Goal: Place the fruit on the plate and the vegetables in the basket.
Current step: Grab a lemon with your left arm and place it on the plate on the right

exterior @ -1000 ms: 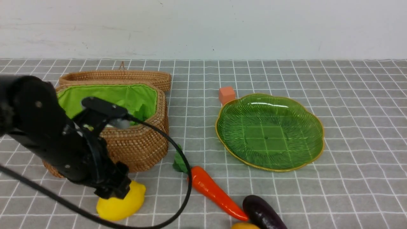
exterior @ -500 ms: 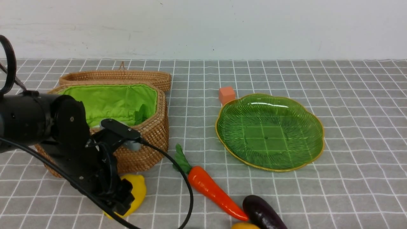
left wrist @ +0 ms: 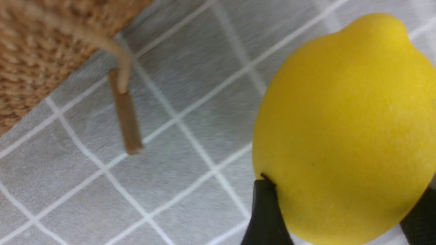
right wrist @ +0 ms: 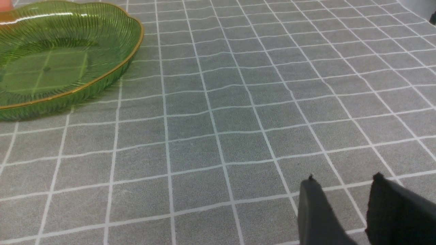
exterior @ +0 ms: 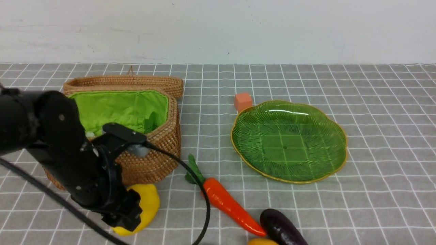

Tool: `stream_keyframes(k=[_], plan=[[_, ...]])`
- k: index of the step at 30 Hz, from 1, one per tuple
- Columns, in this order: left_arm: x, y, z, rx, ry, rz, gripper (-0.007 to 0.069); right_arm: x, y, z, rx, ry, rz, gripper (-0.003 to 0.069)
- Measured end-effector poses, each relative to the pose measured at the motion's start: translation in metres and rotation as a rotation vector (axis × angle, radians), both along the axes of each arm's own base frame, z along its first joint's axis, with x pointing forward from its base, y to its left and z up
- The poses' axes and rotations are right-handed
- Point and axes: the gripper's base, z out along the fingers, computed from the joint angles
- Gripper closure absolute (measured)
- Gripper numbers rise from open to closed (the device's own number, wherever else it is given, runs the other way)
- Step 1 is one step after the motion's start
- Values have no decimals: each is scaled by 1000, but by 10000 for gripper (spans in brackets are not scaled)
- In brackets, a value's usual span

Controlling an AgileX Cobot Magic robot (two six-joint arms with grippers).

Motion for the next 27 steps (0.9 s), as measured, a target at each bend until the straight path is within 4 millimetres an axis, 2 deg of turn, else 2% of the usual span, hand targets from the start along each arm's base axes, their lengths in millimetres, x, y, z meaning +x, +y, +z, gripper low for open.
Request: stream_keyframes(k=[5, 9, 11, 12, 14, 17, 18, 19, 22, 23, 24, 25, 27], plan=[[-12, -4, 22, -83, -28, -29, 156, 0, 0, 0, 0, 0, 0, 419], [-10, -9, 35, -141, -42, -44, 157, 0, 0, 0, 0, 0, 0, 419], [1, -16, 54, -205, -86, -41, 157, 0, 0, 0, 0, 0, 0, 419], [2, -17, 55, -209, -90, -41, 157, 0, 0, 0, 0, 0, 0, 419], [17, -24, 68, -248, -108, -45, 157, 0, 0, 0, 0, 0, 0, 419], [33, -34, 75, -279, -99, -62, 157, 0, 0, 0, 0, 0, 0, 419], [46, -45, 79, -286, -99, -90, 157, 0, 0, 0, 0, 0, 0, 419], [47, -46, 80, -286, -98, -96, 157, 0, 0, 0, 0, 0, 0, 419], [67, -80, 82, -296, -112, -170, 160, 0, 0, 0, 0, 0, 0, 419], [75, -97, 80, -304, -115, -192, 160, 0, 0, 0, 0, 0, 0, 419], [76, -100, 79, -305, -117, -196, 160, 0, 0, 0, 0, 0, 0, 419], [88, -122, 73, -320, -121, -185, 160, 0, 0, 0, 0, 0, 0, 419], [96, -137, 66, -332, -124, -165, 160, 0, 0, 0, 0, 0, 0, 419]])
